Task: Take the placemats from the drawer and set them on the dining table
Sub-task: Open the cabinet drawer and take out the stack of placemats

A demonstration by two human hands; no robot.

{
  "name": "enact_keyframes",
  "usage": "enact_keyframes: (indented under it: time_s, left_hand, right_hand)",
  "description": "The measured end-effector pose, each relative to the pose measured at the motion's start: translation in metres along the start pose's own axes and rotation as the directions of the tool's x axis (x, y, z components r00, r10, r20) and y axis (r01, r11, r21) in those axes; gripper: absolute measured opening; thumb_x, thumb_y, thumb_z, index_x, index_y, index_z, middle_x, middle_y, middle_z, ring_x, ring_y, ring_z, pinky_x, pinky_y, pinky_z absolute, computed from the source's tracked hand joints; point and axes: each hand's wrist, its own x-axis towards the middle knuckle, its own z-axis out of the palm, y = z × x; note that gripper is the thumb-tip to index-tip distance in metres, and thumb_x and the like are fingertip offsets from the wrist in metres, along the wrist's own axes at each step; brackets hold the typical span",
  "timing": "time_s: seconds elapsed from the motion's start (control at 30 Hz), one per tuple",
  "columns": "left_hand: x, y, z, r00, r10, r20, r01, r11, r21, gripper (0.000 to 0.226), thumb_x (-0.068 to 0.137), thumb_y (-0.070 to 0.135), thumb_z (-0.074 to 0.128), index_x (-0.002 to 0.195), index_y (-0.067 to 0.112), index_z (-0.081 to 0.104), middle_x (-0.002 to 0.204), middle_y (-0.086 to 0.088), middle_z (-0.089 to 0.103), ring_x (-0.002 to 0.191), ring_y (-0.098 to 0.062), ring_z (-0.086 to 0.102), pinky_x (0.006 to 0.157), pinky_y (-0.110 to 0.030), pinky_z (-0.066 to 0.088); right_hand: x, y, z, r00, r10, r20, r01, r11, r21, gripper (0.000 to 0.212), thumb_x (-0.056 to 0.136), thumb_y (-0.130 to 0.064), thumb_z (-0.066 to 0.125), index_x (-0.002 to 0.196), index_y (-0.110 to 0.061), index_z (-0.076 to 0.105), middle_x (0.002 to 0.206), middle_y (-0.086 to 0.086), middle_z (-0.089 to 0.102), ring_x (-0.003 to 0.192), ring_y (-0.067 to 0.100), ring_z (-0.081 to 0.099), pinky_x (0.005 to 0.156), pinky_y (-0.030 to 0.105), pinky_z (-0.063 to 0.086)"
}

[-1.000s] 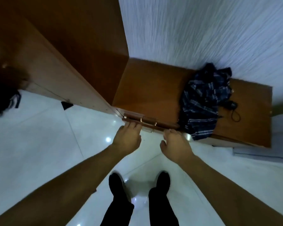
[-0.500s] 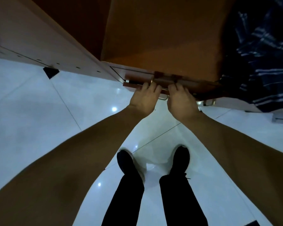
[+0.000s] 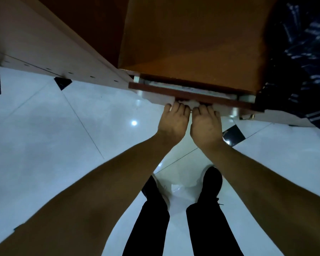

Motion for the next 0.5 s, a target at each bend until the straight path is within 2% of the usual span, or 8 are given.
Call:
enact_keyframes:
  time_s: [0.07, 0.13, 0.27, 0.3, 0.37, 0.43, 0.47, 0.5]
  left_hand:
    - [-0.028, 0.008, 0.007, 0.999, 0.016, 0.029, -0.016, 1.000, -0.001, 0.033, 0.075, 0.014, 0.049, 0.105, 0.007, 0.059, 0.101, -0.012, 0.064, 0.101, -0.032, 0.056, 0.086, -0.043, 0.044]
    - [-0.062, 0.016, 0.013, 0.994, 0.022, 0.108, -0.024, 1.000, 0.018, 0.042, 0.072, 0.016, 0.057, 0.114, 0.006, 0.058, 0.112, -0.013, 0.062, 0.109, -0.033, 0.054, 0.089, -0.044, 0.044]
    - [-0.124, 0.028, 0.021, 0.962, 0.017, 0.274, -0.013, 1.000, -0.014, 0.064, 0.061, 0.017, 0.071, 0.122, 0.004, 0.060, 0.122, -0.015, 0.063, 0.116, -0.034, 0.056, 0.091, -0.046, 0.048]
    - [-0.135, 0.030, 0.021, 0.953, 0.007, 0.304, 0.004, 0.999, -0.036, 0.066, 0.058, 0.017, 0.072, 0.122, 0.004, 0.060, 0.120, -0.015, 0.064, 0.113, -0.034, 0.058, 0.088, -0.046, 0.049]
    - [-0.148, 0.034, 0.018, 0.945, -0.010, 0.326, 0.046, 0.994, -0.103, 0.058, 0.058, 0.016, 0.074, 0.114, 0.006, 0.064, 0.107, -0.014, 0.068, 0.097, -0.033, 0.064, 0.077, -0.041, 0.051]
    - [-0.155, 0.036, 0.003, 0.955, -0.013, 0.297, 0.074, 0.978, -0.196, 0.036, 0.059, 0.016, 0.075, 0.093, 0.009, 0.066, 0.083, -0.011, 0.068, 0.071, -0.030, 0.066, 0.060, -0.033, 0.050]
    - [-0.155, 0.034, -0.008, 0.967, -0.028, 0.253, 0.095, 0.961, -0.259, 0.029, 0.059, 0.016, 0.076, 0.085, 0.011, 0.065, 0.074, -0.009, 0.065, 0.062, -0.029, 0.064, 0.053, -0.029, 0.048]
    - [-0.153, 0.030, -0.019, 0.979, -0.052, 0.196, 0.115, 0.938, -0.327, 0.024, 0.063, 0.016, 0.075, 0.084, 0.012, 0.065, 0.073, -0.007, 0.064, 0.062, -0.028, 0.064, 0.050, -0.028, 0.048]
  right_hand:
    - [-0.027, -0.009, 0.001, 0.998, 0.019, 0.053, -0.019, 1.000, 0.001, 0.024, 0.069, 0.000, 0.059, 0.092, -0.001, 0.067, 0.093, 0.018, 0.066, 0.090, 0.036, 0.060, 0.078, 0.042, 0.049]
    - [-0.063, -0.019, 0.002, 0.992, 0.022, 0.124, -0.023, 1.000, 0.007, 0.027, 0.070, -0.003, 0.057, 0.095, -0.002, 0.067, 0.097, 0.018, 0.067, 0.094, 0.035, 0.061, 0.079, 0.042, 0.049]
    - [-0.127, -0.033, 0.007, 0.949, 0.000, 0.316, -0.004, 1.000, 0.011, 0.050, 0.061, -0.009, 0.073, 0.110, 0.000, 0.069, 0.106, 0.016, 0.070, 0.102, 0.035, 0.064, 0.090, 0.044, 0.053]
    - [-0.137, -0.035, 0.005, 0.930, 0.002, 0.369, -0.009, 1.000, 0.018, 0.053, 0.058, -0.010, 0.076, 0.110, 0.000, 0.070, 0.105, 0.016, 0.071, 0.100, 0.034, 0.066, 0.089, 0.044, 0.054]
    - [-0.145, -0.039, -0.006, 0.900, 0.012, 0.435, -0.041, 0.998, 0.057, 0.046, 0.056, -0.013, 0.080, 0.101, -0.003, 0.072, 0.093, 0.014, 0.072, 0.086, 0.032, 0.069, 0.074, 0.038, 0.056]
    - [-0.142, -0.042, -0.027, 0.887, 0.008, 0.462, -0.088, 0.984, 0.152, 0.024, 0.070, -0.018, 0.073, 0.091, -0.008, 0.069, 0.085, 0.012, 0.070, 0.076, 0.031, 0.069, 0.063, 0.033, 0.053]
    - [-0.138, -0.041, -0.037, 0.892, 0.031, 0.451, -0.149, 0.962, 0.230, 0.014, 0.081, -0.020, 0.064, 0.089, -0.009, 0.066, 0.084, 0.012, 0.069, 0.077, 0.030, 0.068, 0.064, 0.032, 0.051]
    - [-0.132, -0.038, -0.048, 0.886, 0.066, 0.458, -0.226, 0.926, 0.303, 0.014, 0.088, -0.022, 0.056, 0.086, -0.011, 0.064, 0.083, 0.012, 0.068, 0.077, 0.029, 0.066, 0.064, 0.033, 0.050]
